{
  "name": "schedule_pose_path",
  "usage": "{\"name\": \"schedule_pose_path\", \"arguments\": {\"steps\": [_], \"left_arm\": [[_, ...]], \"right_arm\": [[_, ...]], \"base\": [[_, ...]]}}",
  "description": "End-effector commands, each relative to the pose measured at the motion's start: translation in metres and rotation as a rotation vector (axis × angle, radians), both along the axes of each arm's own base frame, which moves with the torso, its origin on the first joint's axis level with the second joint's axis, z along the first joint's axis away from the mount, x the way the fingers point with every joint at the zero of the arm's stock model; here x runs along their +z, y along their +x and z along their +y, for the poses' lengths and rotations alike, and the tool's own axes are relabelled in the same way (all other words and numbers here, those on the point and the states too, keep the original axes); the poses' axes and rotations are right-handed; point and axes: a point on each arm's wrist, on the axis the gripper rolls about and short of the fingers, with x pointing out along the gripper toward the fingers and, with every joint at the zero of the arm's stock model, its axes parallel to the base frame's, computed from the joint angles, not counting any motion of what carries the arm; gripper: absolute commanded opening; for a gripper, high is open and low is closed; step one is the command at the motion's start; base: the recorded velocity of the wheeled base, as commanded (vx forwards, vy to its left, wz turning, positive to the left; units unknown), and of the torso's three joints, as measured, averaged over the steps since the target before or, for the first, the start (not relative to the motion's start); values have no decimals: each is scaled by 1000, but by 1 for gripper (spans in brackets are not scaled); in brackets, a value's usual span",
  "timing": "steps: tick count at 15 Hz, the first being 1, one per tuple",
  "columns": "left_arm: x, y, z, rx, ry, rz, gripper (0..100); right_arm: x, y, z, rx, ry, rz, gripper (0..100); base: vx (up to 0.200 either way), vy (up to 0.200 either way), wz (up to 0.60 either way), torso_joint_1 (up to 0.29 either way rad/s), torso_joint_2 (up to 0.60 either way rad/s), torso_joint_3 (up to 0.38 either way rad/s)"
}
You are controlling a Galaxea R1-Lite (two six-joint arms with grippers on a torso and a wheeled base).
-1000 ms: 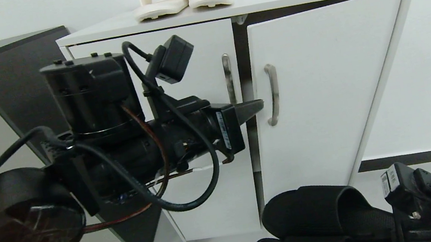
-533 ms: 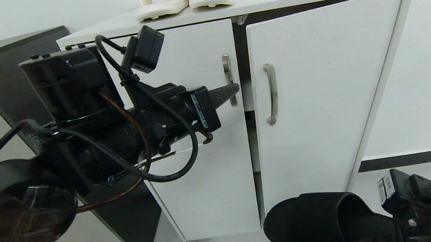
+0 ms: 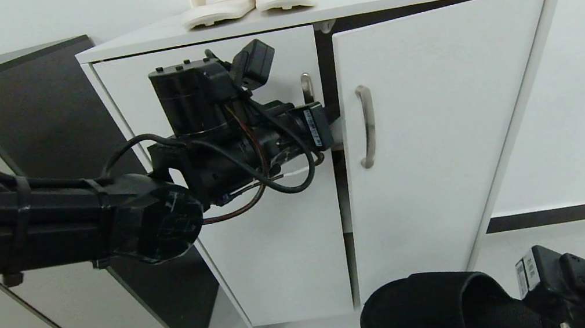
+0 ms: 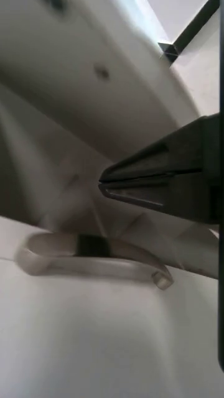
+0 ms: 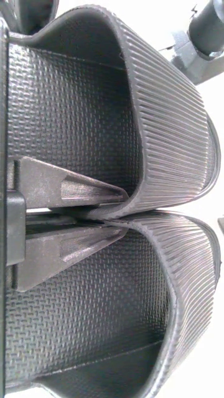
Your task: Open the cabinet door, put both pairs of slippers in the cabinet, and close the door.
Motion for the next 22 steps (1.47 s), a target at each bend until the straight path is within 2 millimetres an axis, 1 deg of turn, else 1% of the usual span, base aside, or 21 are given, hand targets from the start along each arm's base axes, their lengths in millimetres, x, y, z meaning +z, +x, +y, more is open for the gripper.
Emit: {"name": "schedule_pose_path", "arguments": {"steps": [1, 3, 4, 5, 6, 7, 9, 11, 12, 13, 14, 15, 16, 17, 18, 19, 20, 22], "left_arm": [[-7, 5, -4, 0, 3, 22, 0], [-3, -10, -4, -24, -23, 48, 0], [-2, -24, -4, -51, -34, 57, 0], [1, -54, -9, -116, -43, 40, 0], [3, -67, -12, -150, -49, 32, 0], [5, -89, -26, -223, -47, 18, 0], [4, -108, -42, -300, -31, -2, 0], [1, -110, -45, -308, -28, 1, 0], [4, -104, -38, -273, -39, -10, 0], [6, -96, -24, -204, -47, -21, 0], [10, -91, -1, -88, -53, -30, 0], [13, -90, 19, 4, -52, -31, 0], [17, -96, 51, 158, -17, -20, 0], [18, -100, 65, 235, 11, -10, 0], [19, -110, 85, 335, 51, 9, 0], [19, -139, 121, 492, 112, 40, 0], [17, -169, 148, 618, 150, 61, 0], [4, -215, 187, 834, 185, 95, 0]], "right_arm": [[-5, -7, -1, 29, -14, 9, 0], [-11, -15, -4, 59, -30, 19, 0], [-12, -20, -6, 77, -29, 18, 0], [-14, -28, -10, 104, -28, 15, 0], [-15, -30, -12, 110, -28, 15, 0], [-16, -31, -12, 118, -31, 17, 0], [-16, -31, -11, 118, -31, 17, 0], [-15, -30, -10, 115, -29, 14, 0], [-12, -26, -6, 93, -26, 8, 0], [-9, -18, 0, 36, -32, -3, 0], [-5, -3, 10, -101, -45, -15, 0], [-1, 6, 17, -199, -34, -17, 0], [8, 19, 31, -346, 13, -8, 0], [9, 24, 36, -410, 23, -7, 0], [11, 33, 43, -501, 38, -16, 0], [15, 48, 54, -629, 47, -55, 0], [19, 61, 60, -705, 63, -84, 0], [15, 85, 65, -839, 72, -135, 0]], "base": [[-200, 0, 0, 7, -2, 2], [-200, 0, 0, 2, 0, 2], [-200, 0, 0, -12, 2, 7], [-200, 0, 0, 2, -2, 2], [-200, 0, 0, 2, -2, 2], [-200, 0, 0, -2, -7, 2], [-200, 0, 0, 5, 5, 7], [-200, 0, 0, -5, 5, 5], [-200, 0, 0, -2, 2, 7], [-200, 0, 0, 7, 2, -2], [0, 0, 0, 0, 0, 0], [0, 0, 0, 0, 0, 0], [0, 0, 0, 0, 0, 0], [0, 0, 0, 0, 0, 0], [0, 0, 0, 0, 0, 0], [0, 0, 0, 0, 0, 0], [0, 0, 0, 0, 0, 0], [0, 0, 0, 0, 0, 0]]}}
